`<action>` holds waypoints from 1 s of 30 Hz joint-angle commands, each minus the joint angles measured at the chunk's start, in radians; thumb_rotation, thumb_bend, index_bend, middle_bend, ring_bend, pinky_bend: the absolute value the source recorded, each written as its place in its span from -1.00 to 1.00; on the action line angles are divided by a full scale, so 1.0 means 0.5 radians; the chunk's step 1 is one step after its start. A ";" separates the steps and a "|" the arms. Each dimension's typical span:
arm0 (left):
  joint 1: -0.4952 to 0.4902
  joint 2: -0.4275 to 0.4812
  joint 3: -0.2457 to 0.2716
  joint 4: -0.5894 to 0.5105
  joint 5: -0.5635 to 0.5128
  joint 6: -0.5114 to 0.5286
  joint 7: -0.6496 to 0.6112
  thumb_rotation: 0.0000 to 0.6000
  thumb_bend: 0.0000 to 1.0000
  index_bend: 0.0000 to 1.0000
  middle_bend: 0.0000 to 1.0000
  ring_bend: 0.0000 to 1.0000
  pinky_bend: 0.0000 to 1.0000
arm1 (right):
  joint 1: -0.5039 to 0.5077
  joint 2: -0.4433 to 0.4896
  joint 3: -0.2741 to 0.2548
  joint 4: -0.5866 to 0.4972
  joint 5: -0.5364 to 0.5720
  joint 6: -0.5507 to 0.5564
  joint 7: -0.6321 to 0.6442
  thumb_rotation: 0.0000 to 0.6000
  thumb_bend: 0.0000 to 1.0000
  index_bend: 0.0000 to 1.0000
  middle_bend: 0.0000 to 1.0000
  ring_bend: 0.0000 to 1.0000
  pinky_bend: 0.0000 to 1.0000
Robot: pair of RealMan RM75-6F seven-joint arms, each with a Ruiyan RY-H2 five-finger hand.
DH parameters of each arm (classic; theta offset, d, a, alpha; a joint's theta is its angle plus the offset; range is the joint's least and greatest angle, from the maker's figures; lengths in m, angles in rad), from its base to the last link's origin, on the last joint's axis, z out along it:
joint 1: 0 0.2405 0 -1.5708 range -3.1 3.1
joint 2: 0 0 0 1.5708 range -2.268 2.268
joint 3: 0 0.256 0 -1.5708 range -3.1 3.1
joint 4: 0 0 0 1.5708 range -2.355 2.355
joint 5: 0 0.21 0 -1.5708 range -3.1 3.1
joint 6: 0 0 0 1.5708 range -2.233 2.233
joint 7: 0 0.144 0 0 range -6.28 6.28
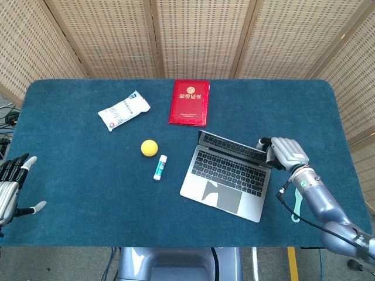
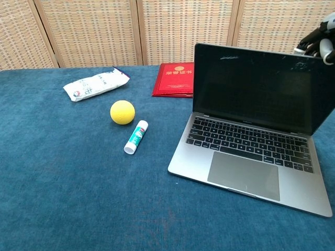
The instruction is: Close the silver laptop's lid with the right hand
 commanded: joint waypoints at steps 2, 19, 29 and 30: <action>0.001 0.002 0.001 -0.002 0.001 0.001 0.000 1.00 -1.00 -1.00 -1.00 -1.00 -1.00 | -0.059 0.016 -0.027 -0.066 -0.171 -0.049 0.086 1.00 1.00 -0.28 -0.12 -0.24 -0.33; 0.001 0.005 0.007 -0.006 0.010 0.001 -0.002 1.00 -1.00 -1.00 -1.00 -1.00 -1.00 | -0.211 0.016 -0.182 -0.168 -0.722 -0.067 0.199 1.00 1.00 -0.28 -0.12 -0.24 -0.33; -0.004 0.000 0.011 -0.013 0.013 -0.005 0.020 1.00 -1.00 -1.00 -1.00 -1.00 -1.00 | -0.352 -0.166 -0.348 -0.059 -1.194 0.141 0.098 1.00 1.00 -0.28 -0.14 -0.24 -0.33; -0.004 0.000 0.011 -0.014 0.012 -0.006 0.021 1.00 -1.00 -1.00 -1.00 -1.00 -1.00 | -0.374 -0.198 -0.367 -0.028 -1.265 0.177 0.104 1.00 1.00 -0.28 -0.15 -0.24 -0.33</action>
